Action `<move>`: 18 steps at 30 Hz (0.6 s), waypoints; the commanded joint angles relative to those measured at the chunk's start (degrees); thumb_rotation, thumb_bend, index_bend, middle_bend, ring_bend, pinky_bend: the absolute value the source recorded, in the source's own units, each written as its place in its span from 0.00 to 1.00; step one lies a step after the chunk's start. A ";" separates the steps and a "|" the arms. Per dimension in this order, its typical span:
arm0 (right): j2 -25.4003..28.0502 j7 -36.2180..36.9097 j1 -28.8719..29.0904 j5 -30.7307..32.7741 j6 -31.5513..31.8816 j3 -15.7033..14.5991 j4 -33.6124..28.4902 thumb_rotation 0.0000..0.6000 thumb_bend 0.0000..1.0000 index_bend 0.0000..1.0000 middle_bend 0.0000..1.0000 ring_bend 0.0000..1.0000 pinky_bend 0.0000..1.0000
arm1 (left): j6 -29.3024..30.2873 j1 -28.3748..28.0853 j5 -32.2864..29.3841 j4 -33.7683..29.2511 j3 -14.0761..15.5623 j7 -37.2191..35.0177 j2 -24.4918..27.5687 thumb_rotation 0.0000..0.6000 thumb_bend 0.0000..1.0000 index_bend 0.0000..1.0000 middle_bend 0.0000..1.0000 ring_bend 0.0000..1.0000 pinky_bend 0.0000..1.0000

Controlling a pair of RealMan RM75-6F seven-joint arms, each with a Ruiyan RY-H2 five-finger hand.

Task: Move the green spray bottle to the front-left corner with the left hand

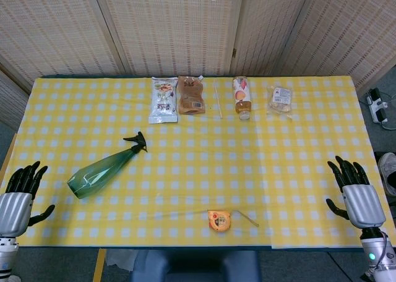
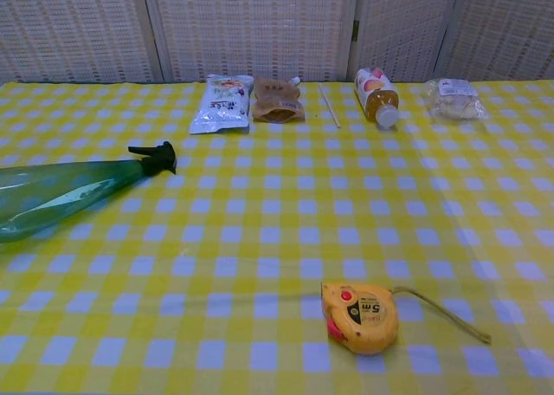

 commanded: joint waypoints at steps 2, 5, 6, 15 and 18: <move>0.17 0.24 0.02 -0.07 -0.17 -0.12 -0.15 1.00 0.31 0.00 0.00 0.00 0.00 | -0.62 -0.17 -0.39 -0.12 -0.05 -0.29 -0.11 1.00 0.25 0.00 0.02 0.06 0.10; 0.97 1.02 -0.65 -1.21 1.30 -0.46 -0.91 1.00 0.31 0.00 0.00 0.00 0.00 | -1.28 -0.60 0.19 -0.42 0.27 -0.36 -0.59 1.00 0.25 0.00 0.02 0.06 0.10; 1.23 1.36 -0.95 -1.60 1.98 -0.52 -1.11 1.00 0.31 0.00 0.00 0.00 0.00 | -1.34 -0.70 0.63 -0.64 0.47 -0.66 -0.81 1.00 0.25 0.00 0.02 0.06 0.11; 3.41 4.63 -2.73 -5.28 5.57 -1.73 -2.24 1.00 0.31 0.00 0.00 0.00 0.00 | -2.80 -2.65 1.25 -8.98 -0.32 6.65 -4.37 1.00 0.25 0.00 0.04 0.11 0.20; 3.76 5.55 -2.77 -6.00 5.56 -2.06 -2.26 1.00 0.31 0.00 0.00 0.00 0.00 | -4.58 -4.05 0.08 -10.99 -1.17 11.62 -7.15 1.00 0.24 0.00 0.05 0.12 0.20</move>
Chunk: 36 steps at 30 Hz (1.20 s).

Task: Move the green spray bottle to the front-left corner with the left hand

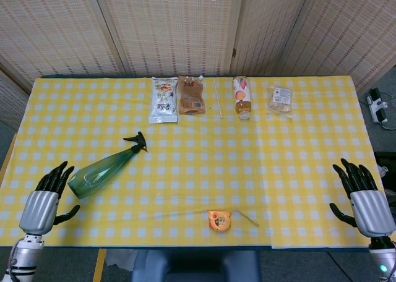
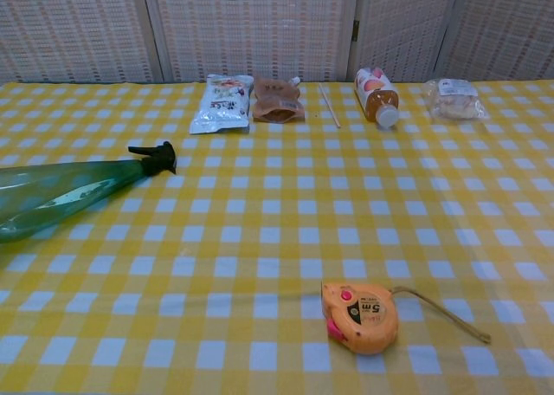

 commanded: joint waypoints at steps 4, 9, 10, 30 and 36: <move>0.84 1.79 -0.02 -0.74 -0.30 -0.53 0.13 1.00 0.31 0.00 0.00 0.00 0.00 | -4.55 -3.64 -4.71 -2.83 -2.74 11.14 -8.63 1.00 0.23 0.00 0.05 0.10 0.18; 1.87 3.71 0.01 -0.35 -0.71 -0.50 0.08 1.00 0.31 0.00 0.00 0.00 0.00 | -8.00 -6.80 -9.68 0.96 -5.26 17.62 -15.19 1.00 0.21 0.00 0.04 0.06 0.12; 2.03 4.00 -0.03 -0.32 -0.70 -0.50 0.12 1.00 0.31 0.00 0.00 0.00 0.00 | -8.41 -7.37 -10.43 1.99 -5.75 18.71 -16.13 1.00 0.21 0.00 0.03 0.05 0.11; 2.56 3.85 -0.72 4.71 -0.72 1.74 0.24 1.00 0.31 0.00 0.00 0.00 0.00 | -11.32 -12.65 -18.29 19.21 -8.36 28.97 -20.71 1.00 0.20 0.00 0.00 0.00 0.08; 2.02 2.55 -0.46 5.77 -1.52 2.14 0.20 1.00 0.31 0.00 0.00 0.00 0.00 | -13.11 -13.99 -19.51 22.16 -8.66 29.88 -19.07 1.00 0.20 0.00 0.00 0.00 0.08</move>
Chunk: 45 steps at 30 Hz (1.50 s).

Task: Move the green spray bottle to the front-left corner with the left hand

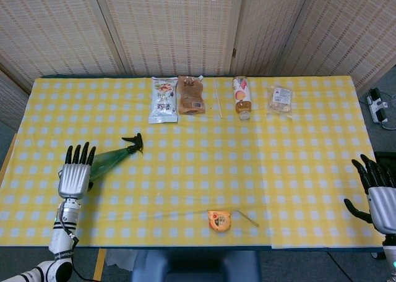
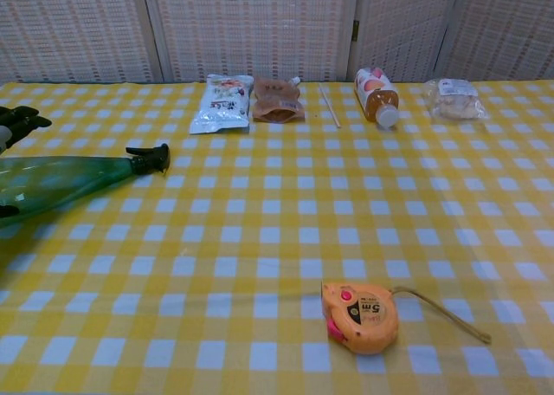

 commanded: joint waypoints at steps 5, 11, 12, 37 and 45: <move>-0.64 -1.49 0.31 1.12 -0.85 0.41 -0.11 1.00 0.31 0.00 0.00 0.00 0.00 | -2.78 -2.07 -1.25 5.75 -0.74 -2.54 0.45 1.00 0.20 0.00 0.00 0.00 0.08; -0.78 -1.78 0.41 2.14 -1.26 0.86 -0.11 1.00 0.31 0.00 0.00 0.00 0.00 | -5.83 -3.10 -0.66 2.55 -0.85 -11.19 1.91 1.00 0.20 0.00 0.00 0.02 0.09; -0.75 -1.70 0.42 2.20 -1.32 0.88 -0.13 1.00 0.31 0.00 0.00 0.00 0.00 | -6.54 -3.09 -0.63 0.53 -0.87 -13.42 2.53 1.00 0.20 0.00 0.00 0.03 0.09; 3.03 6.56 -0.80 2.74 -1.32 1.07 0.72 1.00 0.31 0.00 0.00 0.00 0.00 | -9.44 -14.40 -12.35 8.91 -7.04 -2.15 -10.95 1.00 0.20 0.25 0.36 0.27 0.10; 3.19 6.79 -0.83 2.93 -1.69 1.12 0.67 1.00 0.31 0.00 0.00 0.00 0.00 | -13.02 -16.09 -14.18 15.65 -6.48 -4.22 -13.67 1.00 0.20 0.21 0.36 0.26 0.08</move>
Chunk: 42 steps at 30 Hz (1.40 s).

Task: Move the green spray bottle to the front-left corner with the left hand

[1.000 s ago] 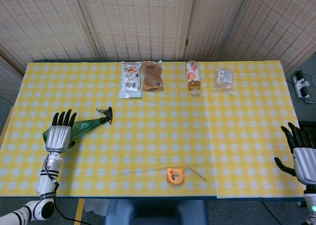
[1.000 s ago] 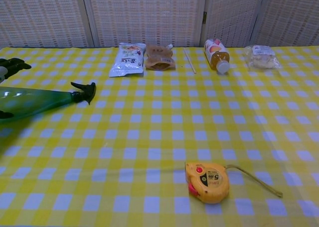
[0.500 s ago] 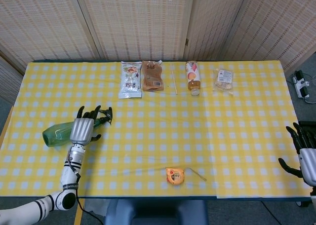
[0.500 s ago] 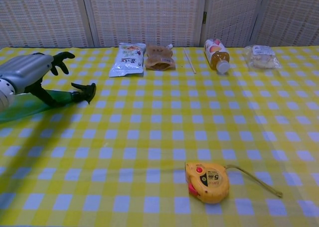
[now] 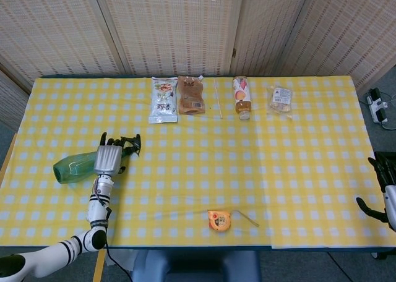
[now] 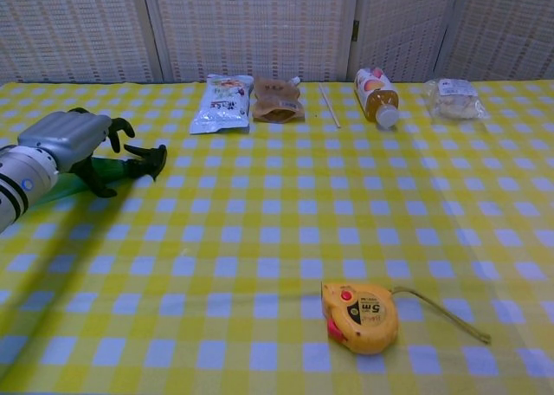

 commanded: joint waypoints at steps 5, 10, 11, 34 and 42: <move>-0.04 0.05 0.35 0.87 -1.16 0.21 0.29 1.00 0.31 0.00 0.00 0.00 0.00 | -1.56 -1.32 -2.58 4.61 -0.50 -0.28 -1.45 1.00 0.20 0.23 0.42 0.39 0.12; -0.07 0.03 0.61 0.73 -1.78 0.10 0.23 1.00 0.31 0.00 0.00 0.00 0.00 | -1.39 -1.07 -3.30 4.89 -0.36 -0.40 -1.16 1.00 0.21 0.24 0.50 0.50 0.17; -0.06 0.08 0.61 0.68 -1.78 0.09 0.21 1.00 0.31 0.00 0.00 0.00 0.00 | -1.52 -0.94 -3.59 4.76 -0.44 -0.73 -1.06 1.00 0.22 0.25 0.52 0.53 0.19; -0.68 -1.23 0.15 0.04 -0.76 -0.12 -0.70 1.00 0.31 0.00 0.00 0.00 0.00 | 19.52 3.79 9.37 -10.10 -4.43 -17.29 8.05 1.00 0.56 0.54 0.79 0.77 0.52; -0.23 -0.13 -0.79 0.58 -0.59 -0.64 -1.35 1.00 0.31 0.00 0.00 0.00 0.00 | 23.79 6.76 10.51 -12.66 -9.94 -42.38 9.26 1.00 0.56 0.51 0.79 0.73 0.49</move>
